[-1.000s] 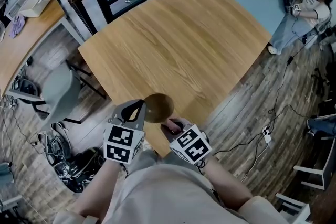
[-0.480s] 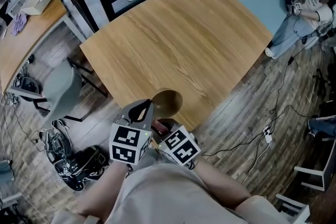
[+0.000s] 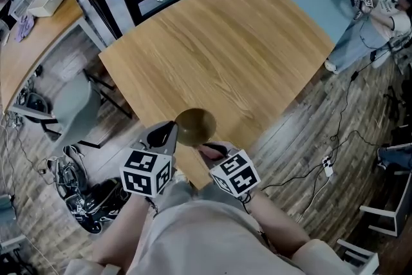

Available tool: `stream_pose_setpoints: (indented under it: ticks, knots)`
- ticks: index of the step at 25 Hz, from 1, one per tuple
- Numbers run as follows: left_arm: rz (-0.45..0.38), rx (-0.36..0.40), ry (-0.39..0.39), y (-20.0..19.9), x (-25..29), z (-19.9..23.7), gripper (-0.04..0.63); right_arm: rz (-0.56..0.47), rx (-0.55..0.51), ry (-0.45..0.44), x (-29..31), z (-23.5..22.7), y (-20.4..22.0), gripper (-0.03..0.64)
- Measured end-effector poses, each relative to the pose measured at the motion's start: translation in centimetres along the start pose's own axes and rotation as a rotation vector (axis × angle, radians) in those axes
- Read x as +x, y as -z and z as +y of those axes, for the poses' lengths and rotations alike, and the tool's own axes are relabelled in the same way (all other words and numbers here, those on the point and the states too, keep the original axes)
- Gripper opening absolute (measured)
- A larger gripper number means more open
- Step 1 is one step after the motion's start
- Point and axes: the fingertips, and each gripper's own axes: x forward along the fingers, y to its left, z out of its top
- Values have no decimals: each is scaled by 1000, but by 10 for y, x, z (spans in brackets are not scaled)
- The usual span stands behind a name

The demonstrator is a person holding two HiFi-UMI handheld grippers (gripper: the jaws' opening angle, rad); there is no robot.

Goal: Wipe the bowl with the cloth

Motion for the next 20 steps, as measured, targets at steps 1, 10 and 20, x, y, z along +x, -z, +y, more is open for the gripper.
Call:
stream_pose_setpoints:
  ticks: [1, 10, 20]
  knots:
    - [4, 1, 1, 1, -1, -1, 6, -2, 4, 11, -4, -5, 1, 26]
    - [60, 70, -2, 20, -7, -3, 6, 6, -71, 117, -19, -41, 3, 26]
    - [169, 185, 68, 49, -11, -26, 6, -79, -82, 96, -29, -47, -36, 26]
